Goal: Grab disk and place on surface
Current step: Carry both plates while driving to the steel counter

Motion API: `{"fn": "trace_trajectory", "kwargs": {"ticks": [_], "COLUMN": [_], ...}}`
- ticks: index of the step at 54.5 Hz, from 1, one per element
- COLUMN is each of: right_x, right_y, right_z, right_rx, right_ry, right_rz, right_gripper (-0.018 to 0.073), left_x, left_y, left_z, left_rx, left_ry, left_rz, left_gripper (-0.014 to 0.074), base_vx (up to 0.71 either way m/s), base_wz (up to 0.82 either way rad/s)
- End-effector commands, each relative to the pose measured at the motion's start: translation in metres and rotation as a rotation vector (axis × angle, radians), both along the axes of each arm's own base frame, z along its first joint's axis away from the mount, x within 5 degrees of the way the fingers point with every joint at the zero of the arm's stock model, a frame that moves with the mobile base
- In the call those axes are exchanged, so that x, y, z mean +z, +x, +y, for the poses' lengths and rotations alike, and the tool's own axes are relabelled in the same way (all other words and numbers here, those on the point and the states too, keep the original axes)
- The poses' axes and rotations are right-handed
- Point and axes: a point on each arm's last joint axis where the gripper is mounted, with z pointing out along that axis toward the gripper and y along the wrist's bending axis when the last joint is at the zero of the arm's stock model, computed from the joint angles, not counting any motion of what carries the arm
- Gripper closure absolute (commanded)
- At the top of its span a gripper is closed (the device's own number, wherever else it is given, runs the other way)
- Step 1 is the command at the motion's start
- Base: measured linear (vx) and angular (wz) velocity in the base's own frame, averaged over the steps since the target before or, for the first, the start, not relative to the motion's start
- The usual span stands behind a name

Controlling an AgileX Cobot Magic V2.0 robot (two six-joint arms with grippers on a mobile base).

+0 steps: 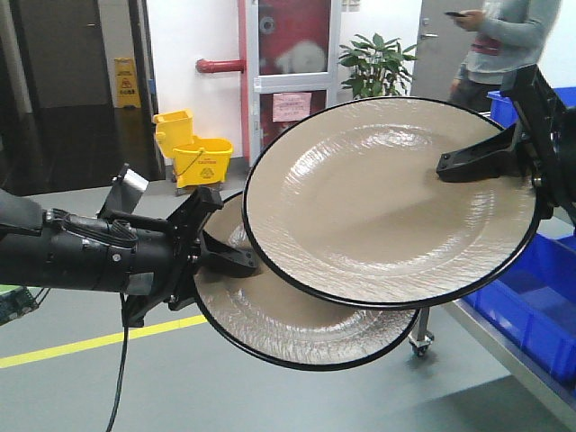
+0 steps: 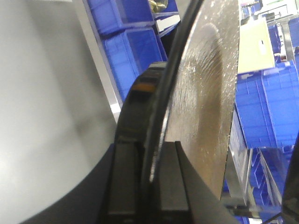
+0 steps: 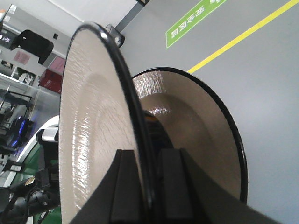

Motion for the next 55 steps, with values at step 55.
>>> {"fn": "trace_trajectory", "kwargs": {"ticks": [55], "right_x": [0.0319], "right_y": [-0.0118], "right_z": [0.0013], "right_rx": [-0.038], "right_ry": [0.118], "right_rz": [-0.122], "right_gripper": [0.0564], "left_x": [0.0374], "left_y": [-0.0113], "left_z": [0.0012], "left_rx": [0.037], "left_ry": [-0.134], "left_rz": [-0.065], "left_gripper": [0.0598], "base_vx": [0.39], "base_wz": [-0.44]}}
